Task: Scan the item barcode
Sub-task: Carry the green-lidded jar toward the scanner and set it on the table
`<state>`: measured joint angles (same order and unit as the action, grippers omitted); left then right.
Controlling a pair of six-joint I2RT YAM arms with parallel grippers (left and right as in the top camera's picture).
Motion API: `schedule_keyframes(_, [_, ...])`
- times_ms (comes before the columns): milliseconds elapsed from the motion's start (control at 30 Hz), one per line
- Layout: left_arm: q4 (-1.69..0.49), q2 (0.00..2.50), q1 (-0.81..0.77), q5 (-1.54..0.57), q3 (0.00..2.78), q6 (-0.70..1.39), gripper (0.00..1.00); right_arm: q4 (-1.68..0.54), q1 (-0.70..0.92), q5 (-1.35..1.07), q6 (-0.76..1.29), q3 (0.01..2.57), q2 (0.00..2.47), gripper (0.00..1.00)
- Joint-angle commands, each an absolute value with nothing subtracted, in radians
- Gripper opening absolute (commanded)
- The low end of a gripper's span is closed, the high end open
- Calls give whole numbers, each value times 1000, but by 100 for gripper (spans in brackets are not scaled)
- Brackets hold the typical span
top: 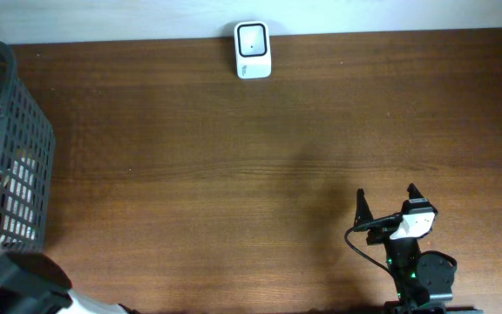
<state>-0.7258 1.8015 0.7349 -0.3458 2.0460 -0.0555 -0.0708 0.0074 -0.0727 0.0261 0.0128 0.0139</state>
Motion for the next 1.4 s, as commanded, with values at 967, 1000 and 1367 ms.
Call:
schedule_keyframes(967, [-1163, 2003, -476, -239, 2057, -348, 60, -72, 13, -68, 31, 6, 7, 98])
schedule_keyframes(1000, [-1144, 2029, -491, -239, 2057, -332, 60, -72, 13, -68, 31, 6, 7, 99])
schedule_keyframes(1367, [-815, 2249, -590, -238, 2057, -101, 60, -72, 13, -68, 31, 6, 7, 99])
